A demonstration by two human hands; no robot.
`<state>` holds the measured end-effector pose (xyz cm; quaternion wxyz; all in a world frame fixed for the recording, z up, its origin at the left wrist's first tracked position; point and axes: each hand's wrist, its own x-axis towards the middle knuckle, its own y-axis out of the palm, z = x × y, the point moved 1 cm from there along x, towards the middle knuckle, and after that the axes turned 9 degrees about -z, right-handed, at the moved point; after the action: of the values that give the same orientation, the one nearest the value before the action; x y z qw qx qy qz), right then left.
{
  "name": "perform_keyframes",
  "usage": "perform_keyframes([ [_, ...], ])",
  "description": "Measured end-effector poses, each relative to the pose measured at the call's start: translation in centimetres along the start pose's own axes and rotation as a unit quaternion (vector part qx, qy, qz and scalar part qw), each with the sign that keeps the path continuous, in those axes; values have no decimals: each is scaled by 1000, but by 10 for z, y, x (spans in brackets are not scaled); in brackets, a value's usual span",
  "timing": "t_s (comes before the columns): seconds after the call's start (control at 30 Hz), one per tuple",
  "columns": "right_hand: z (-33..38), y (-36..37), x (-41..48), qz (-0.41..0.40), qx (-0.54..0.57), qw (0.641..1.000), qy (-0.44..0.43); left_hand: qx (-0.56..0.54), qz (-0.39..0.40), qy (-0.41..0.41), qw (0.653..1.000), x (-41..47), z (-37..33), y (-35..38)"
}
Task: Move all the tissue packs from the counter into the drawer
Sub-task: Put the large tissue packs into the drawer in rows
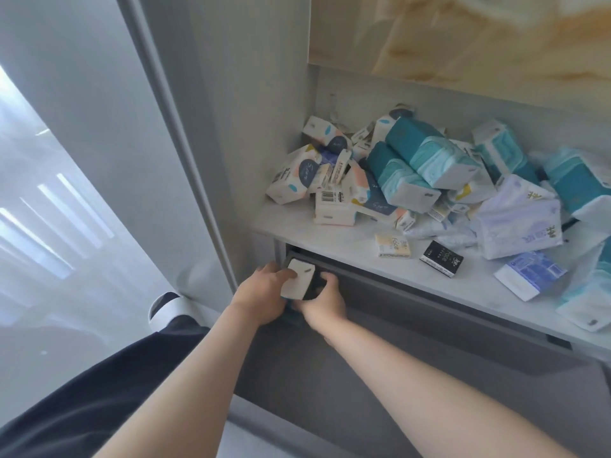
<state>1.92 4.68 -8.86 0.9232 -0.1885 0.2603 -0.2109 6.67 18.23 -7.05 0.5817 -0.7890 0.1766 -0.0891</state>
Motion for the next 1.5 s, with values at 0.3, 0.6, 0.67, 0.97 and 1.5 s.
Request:
perform_keyframes([
  [0.3, -4, -11, 3, 93, -34, 995, -11, 50, -5, -7, 999, 2, -8, -4],
  [0.6, 60, -117, -5, -107, -152, 913, -363, 80, 31, 23, 996, 43, -83, -78],
  [0.67, 82, -144, -2, -207, -160, 847, -463, 21, -16, 44, 999, 51, -104, -98],
  [0.97, 126, -242, 72, -292, -419, 807, -296, -116, -195, 167, 959, 82, -146, -124],
  [1.5, 147, -226, -2, -308, -107, 816, -476, -166, -317, 298, 885, 57, -171, -143],
])
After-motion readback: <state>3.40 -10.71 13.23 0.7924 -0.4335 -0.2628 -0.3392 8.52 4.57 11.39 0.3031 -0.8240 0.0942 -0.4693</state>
